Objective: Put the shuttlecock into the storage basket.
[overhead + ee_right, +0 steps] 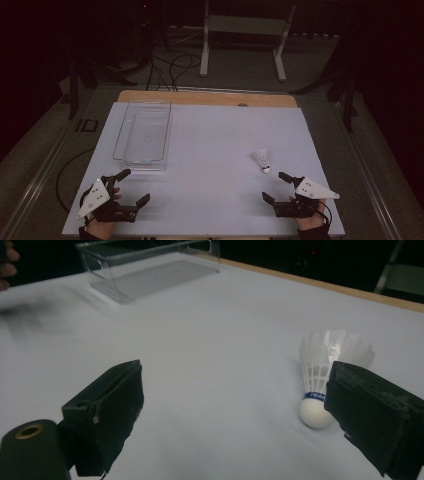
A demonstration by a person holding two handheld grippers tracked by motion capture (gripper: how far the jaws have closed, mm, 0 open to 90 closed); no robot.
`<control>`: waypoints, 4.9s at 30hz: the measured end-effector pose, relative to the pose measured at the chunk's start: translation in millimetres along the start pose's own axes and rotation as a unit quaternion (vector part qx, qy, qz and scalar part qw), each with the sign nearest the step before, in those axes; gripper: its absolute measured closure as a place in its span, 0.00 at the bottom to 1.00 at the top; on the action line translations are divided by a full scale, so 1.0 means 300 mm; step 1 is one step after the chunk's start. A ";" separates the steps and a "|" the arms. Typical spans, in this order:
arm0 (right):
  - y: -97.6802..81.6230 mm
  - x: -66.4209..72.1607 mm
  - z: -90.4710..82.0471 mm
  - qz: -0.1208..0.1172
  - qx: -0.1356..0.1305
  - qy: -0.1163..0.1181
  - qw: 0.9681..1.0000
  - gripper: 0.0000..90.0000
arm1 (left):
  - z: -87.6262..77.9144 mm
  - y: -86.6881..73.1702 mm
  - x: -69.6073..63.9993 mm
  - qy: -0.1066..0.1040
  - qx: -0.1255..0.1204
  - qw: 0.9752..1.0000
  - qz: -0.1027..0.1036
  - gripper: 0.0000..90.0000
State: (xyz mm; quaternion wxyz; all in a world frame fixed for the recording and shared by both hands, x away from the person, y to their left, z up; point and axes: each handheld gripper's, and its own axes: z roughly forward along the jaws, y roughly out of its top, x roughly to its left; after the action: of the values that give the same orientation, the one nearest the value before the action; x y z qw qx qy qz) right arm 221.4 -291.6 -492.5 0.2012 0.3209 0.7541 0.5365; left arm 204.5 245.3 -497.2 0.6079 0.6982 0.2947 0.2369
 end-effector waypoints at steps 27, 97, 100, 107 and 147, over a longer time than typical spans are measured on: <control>0.032 0.056 -0.008 -0.034 0.002 -0.005 0.999 0.10 | -0.001 0.001 -0.002 0.000 0.005 1.000 -0.005 0.00; 0.409 -0.002 -0.013 -0.054 0.005 -0.112 0.992 0.08 | 0.000 0.003 -0.005 -0.006 0.005 1.000 -0.003 0.00; 0.416 -0.009 -0.004 -0.053 0.012 -0.123 0.991 0.08 | 0.000 0.003 -0.005 -0.006 0.005 1.000 -0.003 0.00; 0.419 -0.019 0.016 -0.048 0.030 -0.153 0.987 0.08 | 0.001 0.003 -0.006 -0.009 0.005 1.000 -0.002 0.00; 0.326 -0.121 0.177 0.118 0.261 -0.164 0.944 0.08 | 0.004 0.002 -0.006 -0.013 0.007 1.000 -0.004 0.00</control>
State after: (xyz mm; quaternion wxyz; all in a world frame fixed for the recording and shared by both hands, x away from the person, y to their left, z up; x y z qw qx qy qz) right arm 307.8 -259.5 -420.3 0.1666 0.5328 0.7809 0.2804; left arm 204.0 243.0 -496.6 0.6080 0.7040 0.2913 0.2233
